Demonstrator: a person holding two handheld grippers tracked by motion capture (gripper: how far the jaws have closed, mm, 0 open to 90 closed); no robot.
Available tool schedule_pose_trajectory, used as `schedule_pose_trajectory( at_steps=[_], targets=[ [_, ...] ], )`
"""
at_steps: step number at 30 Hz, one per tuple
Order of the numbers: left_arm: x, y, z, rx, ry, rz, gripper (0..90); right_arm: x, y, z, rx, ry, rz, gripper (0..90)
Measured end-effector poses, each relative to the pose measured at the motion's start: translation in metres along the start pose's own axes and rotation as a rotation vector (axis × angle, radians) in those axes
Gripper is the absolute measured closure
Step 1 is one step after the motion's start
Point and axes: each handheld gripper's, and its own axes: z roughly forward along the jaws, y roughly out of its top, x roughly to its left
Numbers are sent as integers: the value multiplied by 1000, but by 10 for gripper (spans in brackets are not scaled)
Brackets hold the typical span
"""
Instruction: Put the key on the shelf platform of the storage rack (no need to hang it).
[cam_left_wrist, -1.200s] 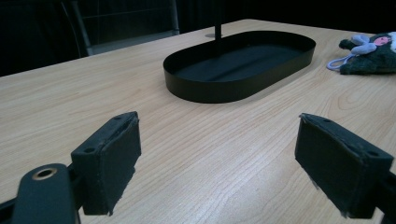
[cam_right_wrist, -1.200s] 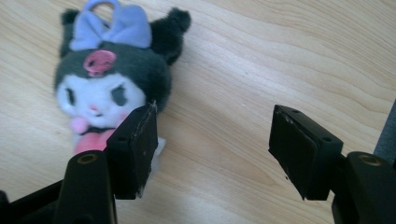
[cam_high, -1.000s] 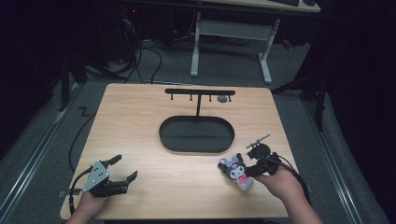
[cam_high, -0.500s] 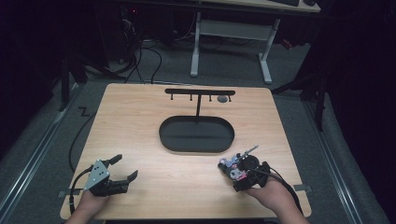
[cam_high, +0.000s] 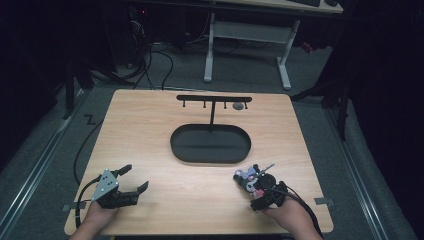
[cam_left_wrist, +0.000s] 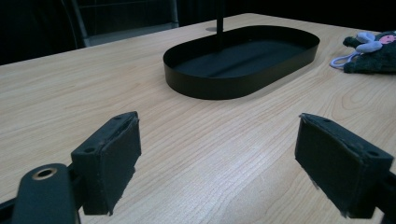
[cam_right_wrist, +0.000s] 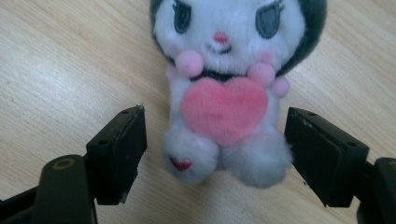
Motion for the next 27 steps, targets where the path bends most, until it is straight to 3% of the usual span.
schedule_pose_trajectory(
  at_steps=[5, 7, 10, 13, 19, 24, 27],
  targets=[
    [0, 0, 0, -1, 1, -3, 153, 2, 2, -3, -25, -19, 21, 367],
    [0, 0, 0, 0, 1, -1, 153, 2, 2, -4, -39, -26, 19, 443],
    [-1, 0, 0, 0, 1, 2, 153, 2, 1, -4, -53, -39, -3, 477],
    [-1, 0, 0, 0, 3, 0, 153, 2, 0, -8, -79, -46, -21, 491],
    [-1, -1, -1, -5, 1, 3, 153, -4, 5, -23, -116, -12, -4, 491],
    [-1, -1, -1, -7, -2, 4, 153, -8, 16, -37, -152, -2, 17, 491],
    [-2, -1, 0, -2, 2, 7, 153, -7, 24, -42, -168, 0, 0, 492]
  ],
)
